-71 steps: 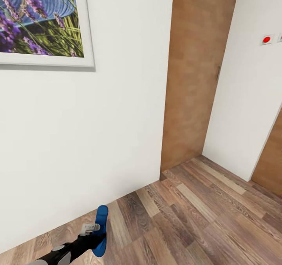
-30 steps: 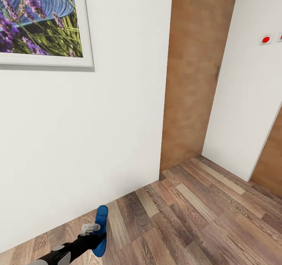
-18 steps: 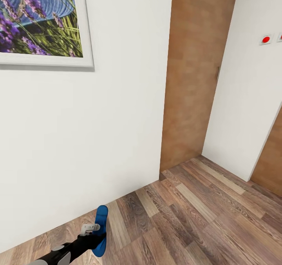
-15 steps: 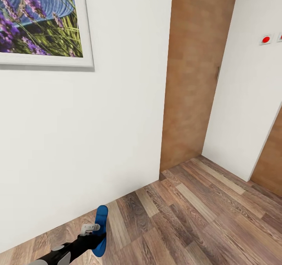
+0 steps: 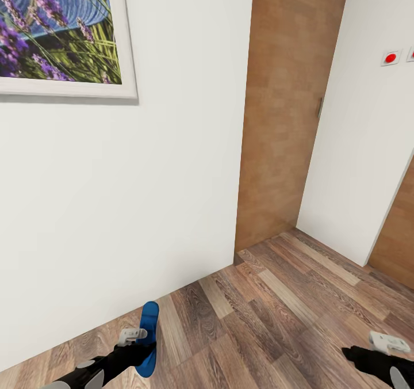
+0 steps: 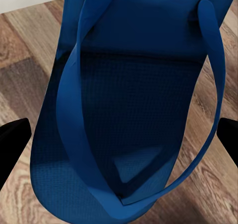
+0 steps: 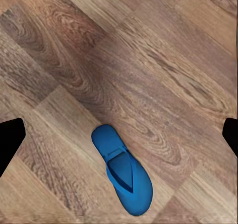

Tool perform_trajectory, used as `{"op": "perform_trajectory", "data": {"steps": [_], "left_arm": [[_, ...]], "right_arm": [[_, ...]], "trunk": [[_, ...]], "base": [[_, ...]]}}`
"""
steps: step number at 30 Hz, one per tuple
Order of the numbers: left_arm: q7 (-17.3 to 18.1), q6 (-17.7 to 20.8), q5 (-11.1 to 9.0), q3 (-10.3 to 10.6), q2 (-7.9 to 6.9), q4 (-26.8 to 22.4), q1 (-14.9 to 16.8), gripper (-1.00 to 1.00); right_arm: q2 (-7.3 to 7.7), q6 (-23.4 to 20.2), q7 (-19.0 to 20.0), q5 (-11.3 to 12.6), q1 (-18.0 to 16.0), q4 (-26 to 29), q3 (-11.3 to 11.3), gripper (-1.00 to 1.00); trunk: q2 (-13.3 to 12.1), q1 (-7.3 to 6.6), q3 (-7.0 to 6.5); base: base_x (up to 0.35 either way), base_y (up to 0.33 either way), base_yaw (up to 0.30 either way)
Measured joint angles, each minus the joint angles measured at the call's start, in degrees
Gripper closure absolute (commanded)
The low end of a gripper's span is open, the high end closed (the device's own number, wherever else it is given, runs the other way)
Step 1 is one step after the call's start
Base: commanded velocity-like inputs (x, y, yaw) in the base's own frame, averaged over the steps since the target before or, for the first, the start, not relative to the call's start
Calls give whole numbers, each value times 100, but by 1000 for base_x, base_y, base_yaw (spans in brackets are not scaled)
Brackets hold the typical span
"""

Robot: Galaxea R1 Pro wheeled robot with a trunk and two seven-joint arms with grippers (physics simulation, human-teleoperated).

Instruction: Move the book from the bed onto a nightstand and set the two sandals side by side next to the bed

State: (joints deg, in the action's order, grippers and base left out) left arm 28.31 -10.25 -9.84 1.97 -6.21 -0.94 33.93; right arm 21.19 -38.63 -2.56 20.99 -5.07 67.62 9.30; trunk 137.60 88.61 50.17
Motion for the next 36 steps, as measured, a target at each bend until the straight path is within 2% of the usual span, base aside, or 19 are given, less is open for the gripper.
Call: {"op": "perform_trajectory", "data": {"steps": [2, 6, 9, 13, 15, 17, 21, 23, 33, 36], "left_arm": [[0, 0, 2, 4, 14, -1, -1, 100], [-1, 1, 1, 3, 36, 0, -2, 100], [0, 1, -1, 1, 40, -1, 0, 100], [0, 1, 0, 0, 36, -1, -1, 100], [0, -1, -1, -1, 35, -1, 1, 100], [0, 0, -2, -5, 34, -1, 1, 100], [0, -3, -1, -5, 34, -1, -1, 100], [6, -3, 4, -7, 33, -1, -1, 100], [28, 1, 17, 0, 34, -1, 1, 100], [28, 5, 18, 7, 33, 0, 3, 100]], "right_arm": [[4, -414, -60, -48, -113, 63, 1, -100], [7, -755, -91, -67, -909, 44, 0, -100], [7, -1205, -93, -70, -1509, -288, -4, -100], [4, -1703, -99, -146, -1989, -937, -21, -100], [2, -1779, -100, -237, -2075, -1152, -30, -100], [1, -1842, -96, -456, -2148, -1477, -37, -100], [-5, -1896, -83, -1103, -2213, -2071, -46, -100], [-8, -1906, -73, -1339, -2224, -2392, -63, -100], [-15, -1902, -55, -1427, -2230, -2640, -73, -100], [-23, -1895, -54, -1428, -2228, -2646, -79, -100]], "trunk": [[0, 0, 0], [0, 0, -1], [0, 0, 0], [0, 0, 0], [0, 0, 0], [0, 0, 0], [0, 0, 0], [0, 0, 0], [0, 0, 0], [119, 65, 54]], "base": [[0, 0, 0], [0, 0, 0], [0, 0, 0], [0, 0, 0], [0, 0, 0], [0, 0, 0], [0, 0, 0], [0, 0, 0], [0, 0, 0], [0, 0, 0]]}}
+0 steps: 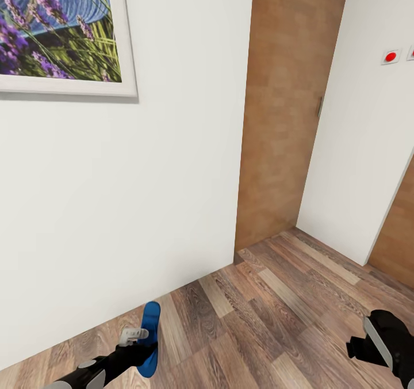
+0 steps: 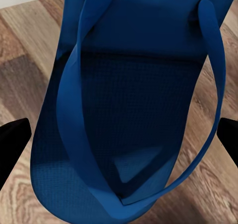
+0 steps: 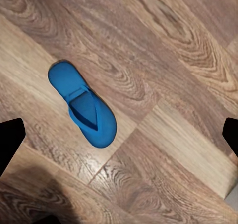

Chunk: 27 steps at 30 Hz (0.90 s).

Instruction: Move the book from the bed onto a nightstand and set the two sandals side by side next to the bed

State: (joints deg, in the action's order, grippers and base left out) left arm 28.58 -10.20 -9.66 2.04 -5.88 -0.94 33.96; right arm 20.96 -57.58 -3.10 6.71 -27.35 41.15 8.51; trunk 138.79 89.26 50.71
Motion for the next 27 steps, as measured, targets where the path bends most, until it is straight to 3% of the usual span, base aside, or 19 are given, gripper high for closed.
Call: {"op": "perform_trajectory", "data": {"steps": [11, 15, 19, 25, 27], "left_arm": [[10, 6, -1, -1, 0, 0, -2, 100], [17, 4, 1, -1, 0, -2, -3, 100], [140, 6, -10, -26, 0, -15, -1, 100], [894, 156, -31, -28, 6, -555, 2, 100], [1227, 502, -26, -5, 26, -672, 1, 100]], "right_arm": [[-18, 11, 0, -9, 2, 1, -10, -100], [-29, 21, 5, -3, 3, 1, -8, -100], [-38, 142, 8, -3, 3, -1, -4, -100], [-39, 231, 6, -4, 3, -7, -3, -100], [-39, 237, 5, -5, 3, -8, -3, -100]], "trunk": [[441, 242, 197], [448, 253, 286], [448, 253, 287], [448, 253, 286], [448, 253, 287]], "base": [[0, 0, 0], [0, 0, 0], [0, 0, 0], [0, 0, 0], [0, 0, 0]]}}
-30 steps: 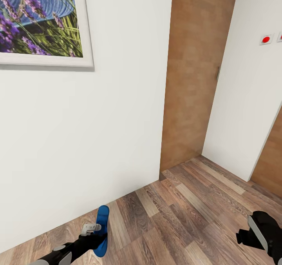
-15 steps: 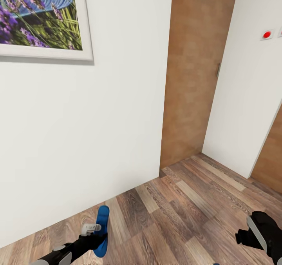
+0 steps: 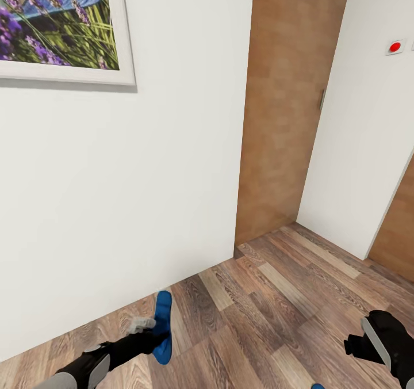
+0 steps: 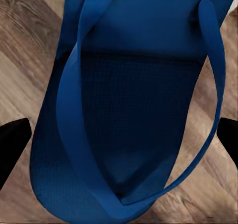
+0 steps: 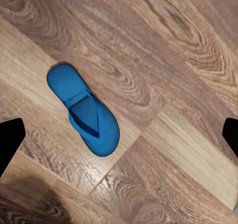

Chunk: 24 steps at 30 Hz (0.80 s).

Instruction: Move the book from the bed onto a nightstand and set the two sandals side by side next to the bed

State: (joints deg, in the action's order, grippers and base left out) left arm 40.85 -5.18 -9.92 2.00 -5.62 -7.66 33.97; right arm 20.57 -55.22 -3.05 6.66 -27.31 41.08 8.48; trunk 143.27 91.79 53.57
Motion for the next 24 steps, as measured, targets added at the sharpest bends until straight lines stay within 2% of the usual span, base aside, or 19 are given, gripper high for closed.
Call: {"op": "perform_trajectory", "data": {"steps": [2, 5, 8, 12, 21, 24], "left_arm": [[318, 228, -2, -10, 21, -42, 0, 100], [1042, 402, -1, -37, -32, -126, 2, 100], [1333, 456, -11, -51, -126, -278, 2, 100], [1449, 481, -9, -42, -167, -378, 1, 100], [1471, 486, -9, -40, -183, -397, 1, 100], [1471, 488, -5, -36, -183, -396, 1, 100]], "right_arm": [[0, 2, 1, -3, 0, 0, 0, -100], [0, 4, 1, -6, 1, 0, 0, -100], [0, 4, 2, -6, 4, 0, 0, -100], [0, 4, 1, -3, 5, 0, 0, -100], [0, 4, -5, -6, 8, 0, 0, -100], [0, 4, -5, -6, 8, 0, 0, -100]], "trunk": [[0, 0, 0], [0, 0, 0], [0, 0, 0], [0, 0, 0], [0, 0, 0], [3, 8, 66]], "base": [[0, 0, 0], [0, 0, 0], [0, 0, 0], [0, 0, 0], [0, 0, 0], [0, 0, 0]]}}
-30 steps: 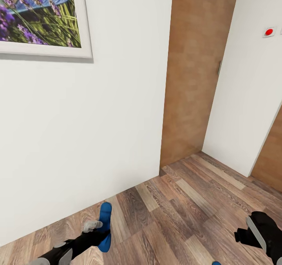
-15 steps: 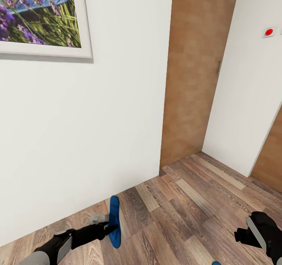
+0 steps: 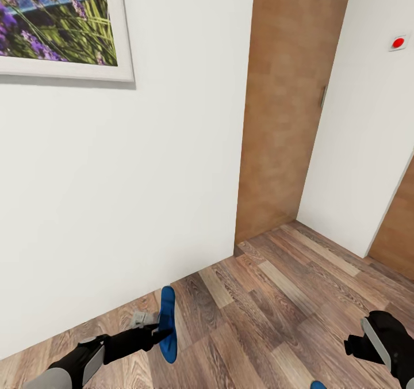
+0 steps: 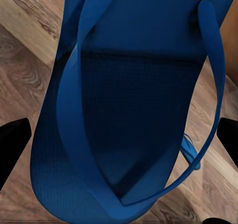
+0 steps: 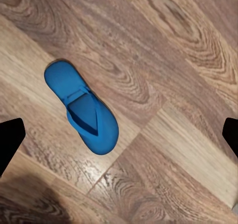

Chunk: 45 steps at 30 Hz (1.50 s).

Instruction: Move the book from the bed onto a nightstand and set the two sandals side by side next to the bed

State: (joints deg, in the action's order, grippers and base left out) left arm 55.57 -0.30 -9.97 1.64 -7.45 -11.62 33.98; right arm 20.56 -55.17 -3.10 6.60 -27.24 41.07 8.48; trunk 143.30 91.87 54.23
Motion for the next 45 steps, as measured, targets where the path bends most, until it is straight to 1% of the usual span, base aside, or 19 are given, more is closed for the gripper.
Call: {"op": "perform_trajectory", "data": {"steps": [8, 14, 17, 18, 19, 20, 22, 25, 26, 27, 28, 29, 30, 33, 37, 45], "left_arm": [[0, 5, 0, 0, 0, 0, 0, 100], [0, 5, 1, 6, 0, 0, 0, 100], [0, 5, 1, 7, 3, 0, 0, 100], [0, 5, 1, 8, 5, 0, 0, 100], [0, 5, 1, 8, 6, 0, 0, 100], [0, 5, 1, 8, 7, 0, 0, 100], [0, 5, 1, 8, 5, 0, 0, 100], [-1, 5, 1, 8, 3, 0, 0, 100], [-3, 5, 1, 10, 5, 0, 0, 100], [-5, 5, 1, 9, 4, 0, 0, 100], [-6, 5, 1, 8, 5, 0, 0, 100], [-7, 5, 1, 8, 5, 0, 0, 100], [-8, 5, 1, 8, 5, 0, 0, 100], [-6, 5, 1, 8, 3, 0, 0, 100], [-7, 5, 1, 12, 1, 0, 0, 100], [-8, 5, 1, 16, 0, 0, 0, 100]], "right_arm": [[0, -2, 6, 2, -2, 0, 0, -100], [0, -7, 75, 53, 0, 0, -3, -100], [0, -5, 430, 98, 0, 0, -12, -100], [0, -5, 642, 87, 1, 1, -13, -100], [0, -5, 752, 71, 1, 1, -13, -100], [0, -3, 985, 51, 1, -1, -13, -100], [1, 1, 1119, 22, 1, -4, -12, -100], [1, 5, 1188, 7, 1, -8, -34, -100], [0, 7, 1199, -6, 1, -8, -61, -100], [0, 19, 1215, -51, 1, -8, -156, -100], [0, 46, 1227, -113, 1, -8, -312, -100], [0, 64, 1232, -149, 1, -10, -407, -100], [-1, 104, 1237, -193, 1, -11, -590, -100], [-2, 191, 1242, -253, 1, -18, -866, -100], [1, 245, 1245, -277, 1, -24, -965, -100], [-3, 264, 1246, -283, 1, -25, -993, -100]], "trunk": [[11, 21, 177], [19, 36, 310], [23, 44, 377], [24, 46, 399], [26, 49, 421], [27, 51, 444], [30, 57, 488], [34, 64, 554], [35, 67, 577], [36, 70, 599], [38, 72, 621], [39, 75, 643], [40, 77, 665], [45, 85, 732], [50, 95, 820], [61, 116, 998]], "base": [[0, 0, 0], [0, 0, 0], [0, 0, 0], [0, 0, 0], [0, 0, 0], [0, 0, 0], [0, 0, 0], [0, 0, 0], [0, 0, 0], [0, 0, 0], [0, 0, 0], [0, 0, 0], [0, 0, 0], [0, 0, 0], [0, 0, 0], [0, 0, 0]]}}
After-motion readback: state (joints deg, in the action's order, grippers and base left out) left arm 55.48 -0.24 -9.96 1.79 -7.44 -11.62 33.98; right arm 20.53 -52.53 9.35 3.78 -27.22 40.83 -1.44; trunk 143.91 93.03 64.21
